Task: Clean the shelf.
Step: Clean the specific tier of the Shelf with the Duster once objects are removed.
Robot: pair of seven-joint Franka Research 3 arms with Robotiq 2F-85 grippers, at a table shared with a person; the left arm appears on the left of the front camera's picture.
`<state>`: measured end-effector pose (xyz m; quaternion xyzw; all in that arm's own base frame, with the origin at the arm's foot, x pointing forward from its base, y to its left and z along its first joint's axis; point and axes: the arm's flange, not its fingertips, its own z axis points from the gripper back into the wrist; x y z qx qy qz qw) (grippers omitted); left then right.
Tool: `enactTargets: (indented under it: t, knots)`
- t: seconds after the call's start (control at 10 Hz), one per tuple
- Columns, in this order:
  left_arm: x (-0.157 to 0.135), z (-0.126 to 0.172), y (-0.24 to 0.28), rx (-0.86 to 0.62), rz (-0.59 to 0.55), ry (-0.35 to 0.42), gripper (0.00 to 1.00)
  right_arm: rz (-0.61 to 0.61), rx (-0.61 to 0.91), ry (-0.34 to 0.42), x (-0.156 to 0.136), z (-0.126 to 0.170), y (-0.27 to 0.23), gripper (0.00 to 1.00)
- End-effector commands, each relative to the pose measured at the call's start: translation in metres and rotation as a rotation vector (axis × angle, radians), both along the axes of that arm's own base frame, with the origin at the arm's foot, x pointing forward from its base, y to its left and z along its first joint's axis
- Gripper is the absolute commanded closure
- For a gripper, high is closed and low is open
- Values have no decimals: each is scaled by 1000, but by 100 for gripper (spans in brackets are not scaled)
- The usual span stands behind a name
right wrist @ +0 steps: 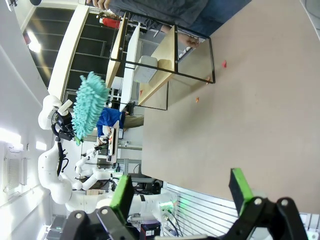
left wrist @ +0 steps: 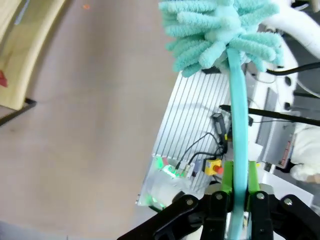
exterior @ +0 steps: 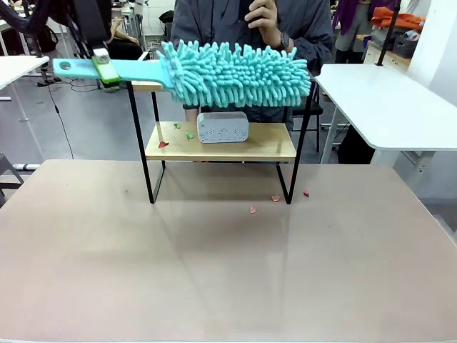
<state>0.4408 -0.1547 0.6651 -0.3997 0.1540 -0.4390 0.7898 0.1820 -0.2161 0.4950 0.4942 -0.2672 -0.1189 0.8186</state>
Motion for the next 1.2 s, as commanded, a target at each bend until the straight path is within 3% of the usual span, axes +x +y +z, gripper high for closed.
enactTargets:
  t: [0.0, 0.3, 0.5, 0.6, 0.8, 1.0, 1.1]
  knots:
    - [-36, 12, 76, -142, 95, -11, 87, 5, 6, -36, 2, 1, 1, 0]
    - [-110, 9, 204, -359, 356, -26, 87, 5, 6, -36, 2, 1, 1, 0]
    - [-157, -30, 274, -546, 746, -55, 87, 5, 6, -36, 2, 1, 1, 0]
    - [-175, -53, 299, -644, 858, -34, 87, 5, 6, -36, 2, 1, 1, 0]
    - [-169, -104, 317, -650, 1074, 140, 87, 5, 6, -36, 2, 1, 1, 0]
    - [-135, -137, 318, -585, 1185, 324, 87, 5, 6, -36, 2, 1, 1, 0]
    - [-116, -143, 316, -573, 1218, 381, 87, 5, 6, -36, 2, 1, 1, 0]
